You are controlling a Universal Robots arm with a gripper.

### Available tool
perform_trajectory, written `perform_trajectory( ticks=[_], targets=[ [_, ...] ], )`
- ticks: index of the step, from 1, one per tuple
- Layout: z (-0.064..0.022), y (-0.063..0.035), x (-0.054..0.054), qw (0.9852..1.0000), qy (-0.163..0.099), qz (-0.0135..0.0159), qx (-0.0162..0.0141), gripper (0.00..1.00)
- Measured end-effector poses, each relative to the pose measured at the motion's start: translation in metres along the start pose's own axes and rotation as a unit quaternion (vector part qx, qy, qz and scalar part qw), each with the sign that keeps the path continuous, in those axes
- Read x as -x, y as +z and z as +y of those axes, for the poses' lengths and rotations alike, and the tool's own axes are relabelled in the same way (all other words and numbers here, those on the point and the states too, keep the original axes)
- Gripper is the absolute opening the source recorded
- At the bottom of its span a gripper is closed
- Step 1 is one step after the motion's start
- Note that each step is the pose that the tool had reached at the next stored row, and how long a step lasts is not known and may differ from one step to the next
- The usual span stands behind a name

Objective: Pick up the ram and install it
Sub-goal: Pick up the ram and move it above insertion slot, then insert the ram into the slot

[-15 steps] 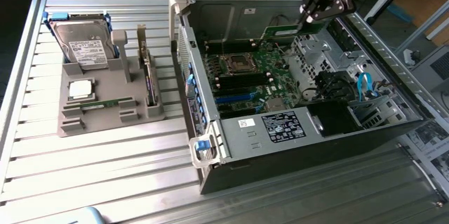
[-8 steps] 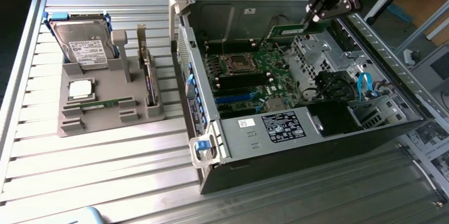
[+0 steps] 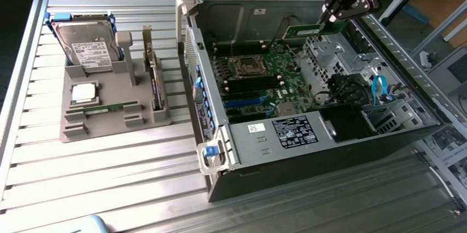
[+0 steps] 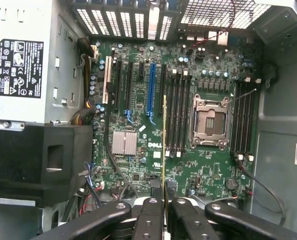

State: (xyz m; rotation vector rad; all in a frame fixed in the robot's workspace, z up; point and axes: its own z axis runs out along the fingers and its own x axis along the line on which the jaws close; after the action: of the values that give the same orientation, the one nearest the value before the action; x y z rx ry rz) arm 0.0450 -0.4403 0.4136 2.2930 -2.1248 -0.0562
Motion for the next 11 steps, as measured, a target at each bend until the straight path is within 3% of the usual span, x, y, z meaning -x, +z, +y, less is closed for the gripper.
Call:
perform_trajectory(
  ticks=[11],
  targets=[
    [0.0003, 0.0015, 0.0002, 1.0000, 0.000, 0.0001, 0.0000, 0.13]
  ],
)
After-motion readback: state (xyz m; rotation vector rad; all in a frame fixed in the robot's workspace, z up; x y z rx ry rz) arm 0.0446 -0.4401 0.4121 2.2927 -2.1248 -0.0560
